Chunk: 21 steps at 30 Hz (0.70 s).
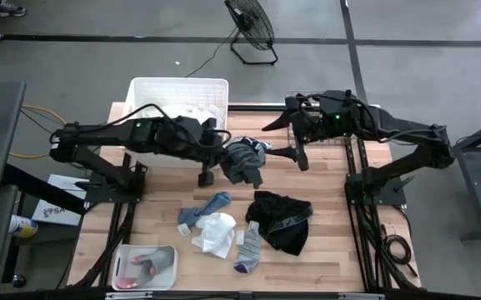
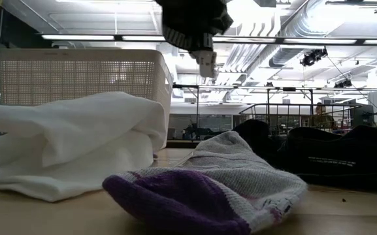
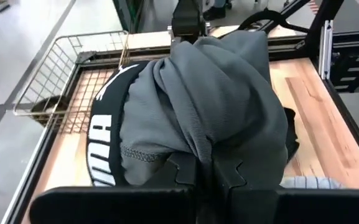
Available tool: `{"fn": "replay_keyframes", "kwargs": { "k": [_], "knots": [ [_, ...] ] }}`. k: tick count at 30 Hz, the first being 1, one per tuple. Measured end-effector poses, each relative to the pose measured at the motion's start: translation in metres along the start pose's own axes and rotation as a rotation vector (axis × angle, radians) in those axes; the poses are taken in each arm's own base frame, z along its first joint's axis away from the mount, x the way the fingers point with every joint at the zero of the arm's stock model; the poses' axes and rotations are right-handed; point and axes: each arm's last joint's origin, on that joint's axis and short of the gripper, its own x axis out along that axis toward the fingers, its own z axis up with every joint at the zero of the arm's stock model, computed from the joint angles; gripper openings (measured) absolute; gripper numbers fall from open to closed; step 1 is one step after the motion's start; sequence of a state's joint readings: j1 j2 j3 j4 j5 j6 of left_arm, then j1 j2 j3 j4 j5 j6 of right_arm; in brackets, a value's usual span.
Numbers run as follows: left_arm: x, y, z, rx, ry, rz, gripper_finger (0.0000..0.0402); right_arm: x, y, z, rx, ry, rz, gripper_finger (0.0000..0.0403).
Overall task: Pick & Place Cloths
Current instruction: Put the gray boxer shorts into the gold wire basket
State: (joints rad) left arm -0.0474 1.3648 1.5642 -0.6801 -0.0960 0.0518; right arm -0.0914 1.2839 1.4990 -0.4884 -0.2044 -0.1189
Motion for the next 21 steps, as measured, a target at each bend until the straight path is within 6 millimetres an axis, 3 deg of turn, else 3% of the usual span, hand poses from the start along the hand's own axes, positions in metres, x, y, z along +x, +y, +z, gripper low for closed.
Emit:
{"fn": "replay_keyframes", "kwargs": {
  "k": [12, 21],
  "knots": [
    [0.014, 0.007, 0.007, 0.071, -0.072, -0.02, 0.0003, 0.031, -0.003, -0.017, 0.095, 0.111, 0.049, 0.0286],
    [0.013, 0.012, 0.012, 0.076, -0.117, 0.119, 0.0003, 0.047, 0.001, -0.025, 0.145, 0.155, 0.087, 0.0286]
  ]
}}
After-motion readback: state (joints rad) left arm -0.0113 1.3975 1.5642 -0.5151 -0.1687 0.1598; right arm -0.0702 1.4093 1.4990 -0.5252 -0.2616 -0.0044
